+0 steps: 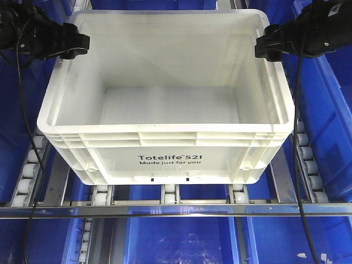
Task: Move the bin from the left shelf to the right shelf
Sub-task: 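Open both grippers and release the crate rims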
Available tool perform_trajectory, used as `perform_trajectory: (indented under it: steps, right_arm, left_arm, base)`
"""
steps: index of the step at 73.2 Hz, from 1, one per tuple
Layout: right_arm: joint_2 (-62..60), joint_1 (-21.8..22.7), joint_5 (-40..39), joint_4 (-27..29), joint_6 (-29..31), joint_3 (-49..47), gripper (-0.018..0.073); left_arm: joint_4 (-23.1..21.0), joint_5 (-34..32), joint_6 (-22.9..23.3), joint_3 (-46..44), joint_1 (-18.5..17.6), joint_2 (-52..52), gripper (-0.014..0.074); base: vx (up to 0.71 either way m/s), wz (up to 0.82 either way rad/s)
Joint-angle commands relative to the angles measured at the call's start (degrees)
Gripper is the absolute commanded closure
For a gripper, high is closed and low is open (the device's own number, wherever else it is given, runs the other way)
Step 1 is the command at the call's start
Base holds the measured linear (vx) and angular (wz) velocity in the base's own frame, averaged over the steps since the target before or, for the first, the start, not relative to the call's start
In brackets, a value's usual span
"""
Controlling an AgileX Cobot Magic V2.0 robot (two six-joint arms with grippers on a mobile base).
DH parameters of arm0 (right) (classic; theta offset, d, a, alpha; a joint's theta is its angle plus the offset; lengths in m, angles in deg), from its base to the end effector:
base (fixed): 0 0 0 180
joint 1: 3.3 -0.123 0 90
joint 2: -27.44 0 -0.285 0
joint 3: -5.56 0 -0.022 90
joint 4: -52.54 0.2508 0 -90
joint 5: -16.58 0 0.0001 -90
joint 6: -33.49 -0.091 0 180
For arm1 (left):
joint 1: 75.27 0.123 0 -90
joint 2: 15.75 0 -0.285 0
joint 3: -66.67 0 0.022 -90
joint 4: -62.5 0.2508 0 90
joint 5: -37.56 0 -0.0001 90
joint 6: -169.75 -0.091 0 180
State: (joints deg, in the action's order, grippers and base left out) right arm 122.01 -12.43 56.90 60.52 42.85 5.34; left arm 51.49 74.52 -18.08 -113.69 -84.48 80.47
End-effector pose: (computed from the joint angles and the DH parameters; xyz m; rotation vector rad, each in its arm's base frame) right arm 0.3335 0.0619 0.3465 -0.2974 2.3281 0.1560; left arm 0.3432 -0.0663 0.3417 0.2242 2.3028 -0.2237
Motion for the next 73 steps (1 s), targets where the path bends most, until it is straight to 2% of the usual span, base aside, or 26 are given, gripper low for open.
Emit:
perform_trajectory:
  steps: [1, 37, 47, 59, 73]
  right_arm:
    - [-2.57, 0.28, -2.17, 0.33, -0.09, -1.99, 0.0004]
    - [-5.65, 0.28, -5.93, 1.73, 0.14, -0.2, 0.0004]
    - [-7.91, 0.28, -12.41, 1.68, 0.14, 6.64, 0.0004]
    - [-12.41, 0.28, -19.88, 2.18, 0.18, 15.02, 0.0004]
    - [-20.88, 0.28, -27.51, 1.99, 1.29, 24.59, 0.0006]
  left_arm:
    - [-1.18, -2.63, 0.73, -1.82, 0.0, -2.67, 0.0127]
    - [0.54, -4.45, 0.73, -0.54, 0.0, -8.75, 0.0127]
    - [1.22, -7.47, 0.73, 5.01, 0.0, -10.09, 0.0127]
    - [1.3, -14.12, 0.73, 13.01, 0.0, -13.53, 0.0127]
    - [2.39, -20.29, 0.73, 22.5, 0.0, -21.93, 0.0127]
  base:
    - [0.0, 0.0]
    - [0.0, 0.0]
    - [0.0, 0.0]
    - [0.0, 0.0]
    - [0.0, 0.0]
